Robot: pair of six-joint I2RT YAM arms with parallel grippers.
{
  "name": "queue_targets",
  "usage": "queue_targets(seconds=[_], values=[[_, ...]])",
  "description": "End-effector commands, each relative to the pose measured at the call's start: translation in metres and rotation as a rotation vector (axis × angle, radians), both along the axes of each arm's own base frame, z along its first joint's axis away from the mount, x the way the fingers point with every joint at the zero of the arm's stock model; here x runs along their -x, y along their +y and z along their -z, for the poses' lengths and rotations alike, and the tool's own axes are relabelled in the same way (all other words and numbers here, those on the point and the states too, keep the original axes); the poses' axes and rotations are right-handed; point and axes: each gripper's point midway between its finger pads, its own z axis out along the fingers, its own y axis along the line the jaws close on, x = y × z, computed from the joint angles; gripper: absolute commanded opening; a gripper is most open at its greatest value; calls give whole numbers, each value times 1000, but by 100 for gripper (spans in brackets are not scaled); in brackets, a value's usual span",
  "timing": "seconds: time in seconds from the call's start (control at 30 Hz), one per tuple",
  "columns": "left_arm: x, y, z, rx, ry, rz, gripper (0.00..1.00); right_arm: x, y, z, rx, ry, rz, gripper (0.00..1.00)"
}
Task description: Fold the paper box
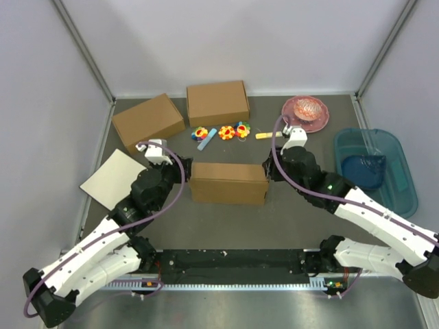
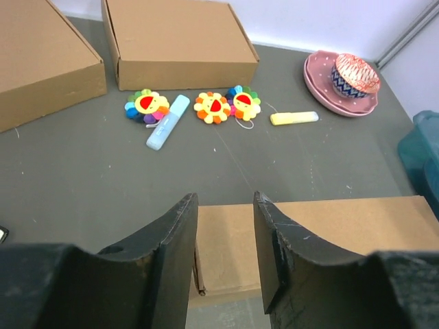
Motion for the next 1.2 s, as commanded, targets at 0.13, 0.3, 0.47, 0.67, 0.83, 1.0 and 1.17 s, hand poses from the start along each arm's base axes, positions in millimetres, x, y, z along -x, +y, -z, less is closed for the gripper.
queue_targets(seconds=[0.13, 0.3, 0.47, 0.67, 0.83, 1.0, 1.17], values=[[8, -13, 46, -19, 89, 75, 31, 6, -4, 36, 43, 67, 8, 27], [17, -10, 97, -77, 229, 78, 22, 21, -16, 79, 69, 145, 24, 24], [35, -14, 115, -58, 308, 137, 19, 43, -19, 102, 29, 209, -7, 23], [66, -13, 100, 58, 246, 237, 12, 81, -12, 115, -76, 262, -138, 27], [103, -20, 82, 88, 213, 413, 12, 116, 6, 107, -182, 287, -307, 38], [115, -4, 31, 252, 36, 393, 42, 124, 4, 73, -318, 201, -324, 55], [109, 29, 6, 341, -72, 244, 55, 116, -7, 41, -367, 129, -259, 67]])
